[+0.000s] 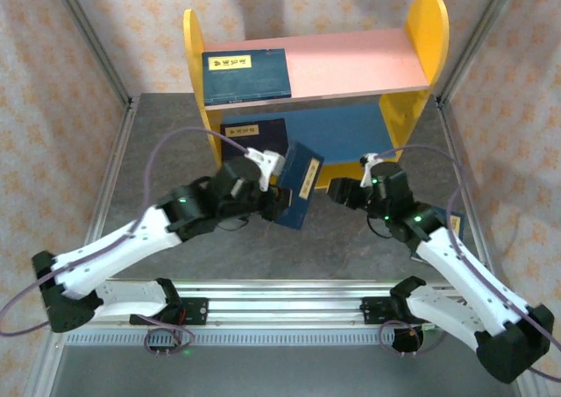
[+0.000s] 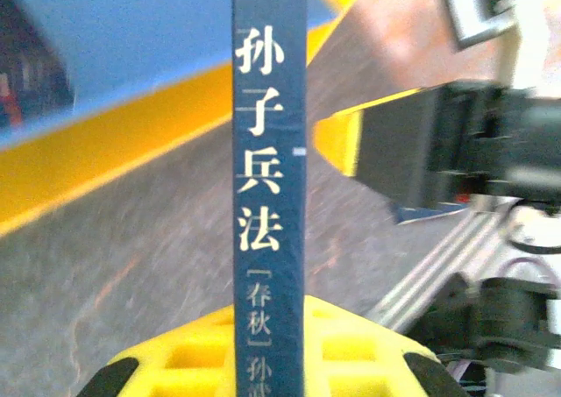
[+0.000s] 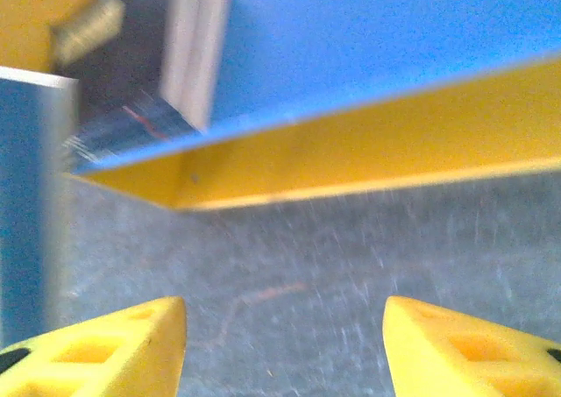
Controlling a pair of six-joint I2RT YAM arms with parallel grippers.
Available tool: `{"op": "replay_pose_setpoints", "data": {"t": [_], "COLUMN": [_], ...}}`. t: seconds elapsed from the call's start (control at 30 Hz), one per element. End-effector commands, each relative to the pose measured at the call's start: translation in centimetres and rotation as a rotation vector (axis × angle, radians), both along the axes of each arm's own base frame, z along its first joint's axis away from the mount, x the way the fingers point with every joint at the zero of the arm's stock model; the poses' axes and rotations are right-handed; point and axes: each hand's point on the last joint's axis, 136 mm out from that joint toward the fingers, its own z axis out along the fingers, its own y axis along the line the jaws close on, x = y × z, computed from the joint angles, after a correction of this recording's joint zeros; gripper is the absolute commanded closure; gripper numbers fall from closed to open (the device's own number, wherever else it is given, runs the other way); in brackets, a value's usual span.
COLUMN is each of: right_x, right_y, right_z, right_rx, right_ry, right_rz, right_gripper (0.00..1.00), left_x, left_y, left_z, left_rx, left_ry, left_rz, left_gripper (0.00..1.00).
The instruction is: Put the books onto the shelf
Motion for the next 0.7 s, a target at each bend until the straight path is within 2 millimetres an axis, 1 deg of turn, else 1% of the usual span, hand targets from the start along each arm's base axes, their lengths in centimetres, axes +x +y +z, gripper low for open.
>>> {"op": "replay_pose_setpoints", "data": {"t": [0.0,0.03,0.13,0.2,0.27,0.33,0.47,0.5,0.57,0.67], "right_x": [-0.6,-0.4,0.3,0.7,1.2,1.6,2.6,2.7,3.2,3.7], "right_y": [-2.1,-2.2,-2.0,-1.7,-1.3,-0.9,0.0,0.4,0.8,1.7], "right_z": [0.9,2.0,5.3,7.8,10.8,13.7,19.8,20.7,23.3,26.1], "right_rx": [-0.111,-0.114,-0.094,-0.072,-0.047,-0.022,0.034,0.050,0.088,0.151], "right_ry": [0.006,-0.013,-0.084,-0.140,-0.207,-0.269,-0.384,-0.400,-0.439,-0.479], "right_rz": [-0.040,-0.045,-0.046,-0.038,-0.027,-0.017,-0.003,0.007,0.009,0.027], "right_gripper": [0.40,0.40,0.40,0.40,0.40,0.39,0.39,0.39,0.39,0.37], "left_x": [-1.8,-1.8,-1.9,-1.3,-0.1,1.3,4.1,4.8,6.4,8.3], "left_y": [2.7,3.1,3.4,3.9,4.4,4.7,4.3,4.4,4.9,5.8], "left_z": [6.3,8.3,13.7,17.1,20.2,22.8,27.9,28.9,31.0,33.4], "left_rx": [0.042,0.026,-0.042,-0.070,-0.086,-0.120,-0.205,-0.215,-0.243,-0.300], "left_ry": [-0.162,-0.202,-0.321,-0.403,-0.480,-0.541,-0.662,-0.688,-0.737,-0.789], "left_rz": [-0.057,-0.055,-0.059,-0.019,0.053,0.137,0.280,0.315,0.412,0.508], "left_gripper": [0.99,1.00,1.00,1.00,1.00,1.00,1.00,1.00,1.00,1.00]}}
